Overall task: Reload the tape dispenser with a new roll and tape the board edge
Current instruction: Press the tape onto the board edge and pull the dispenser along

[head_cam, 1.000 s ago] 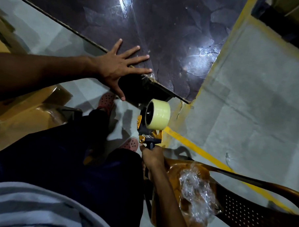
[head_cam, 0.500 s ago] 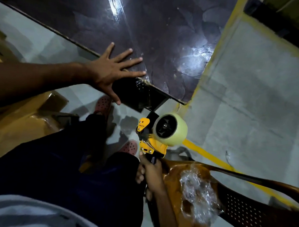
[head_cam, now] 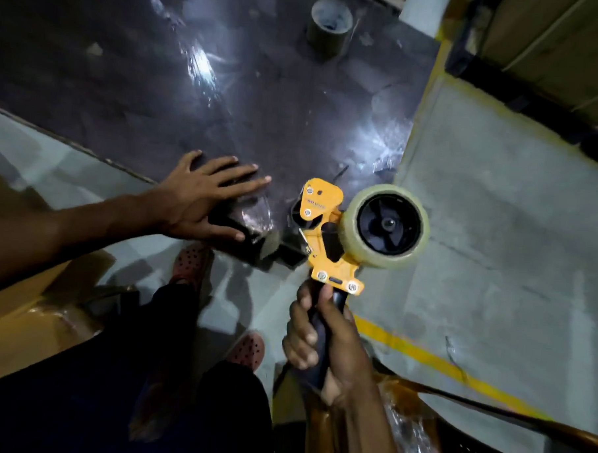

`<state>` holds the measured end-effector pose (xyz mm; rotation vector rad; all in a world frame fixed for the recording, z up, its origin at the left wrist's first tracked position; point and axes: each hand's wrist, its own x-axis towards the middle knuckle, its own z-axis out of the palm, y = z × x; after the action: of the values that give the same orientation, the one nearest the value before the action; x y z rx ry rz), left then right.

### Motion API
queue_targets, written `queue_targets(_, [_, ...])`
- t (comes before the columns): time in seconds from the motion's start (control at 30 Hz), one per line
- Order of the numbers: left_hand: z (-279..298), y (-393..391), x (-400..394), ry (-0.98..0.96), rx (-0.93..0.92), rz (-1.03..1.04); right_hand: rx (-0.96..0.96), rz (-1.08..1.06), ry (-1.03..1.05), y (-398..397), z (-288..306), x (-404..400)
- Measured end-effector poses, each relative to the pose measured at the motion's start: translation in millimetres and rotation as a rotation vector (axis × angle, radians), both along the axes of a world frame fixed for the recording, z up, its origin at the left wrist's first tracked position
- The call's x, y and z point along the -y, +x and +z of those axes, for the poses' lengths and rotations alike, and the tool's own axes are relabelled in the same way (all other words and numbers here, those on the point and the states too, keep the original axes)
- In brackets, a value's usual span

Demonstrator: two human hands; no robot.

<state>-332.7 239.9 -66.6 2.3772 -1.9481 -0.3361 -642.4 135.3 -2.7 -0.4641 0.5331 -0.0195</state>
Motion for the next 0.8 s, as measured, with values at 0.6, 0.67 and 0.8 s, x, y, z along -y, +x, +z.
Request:
queue_targets(0.6, [-7, 126, 138, -0.053, -0.086, 0.221, -0.077, -0.189, 0.076, 230, -48, 159])
queue_targets(0.67, [-13, 129, 142, -0.046, -0.071, 0.221, -0.147, -0.201, 0.057, 236, -47, 158])
queue_targets(0.8, [-23, 134, 138, -0.108, -0.012, 0.204, -0.425, -0.310, -0.168, 244, -51, 152])
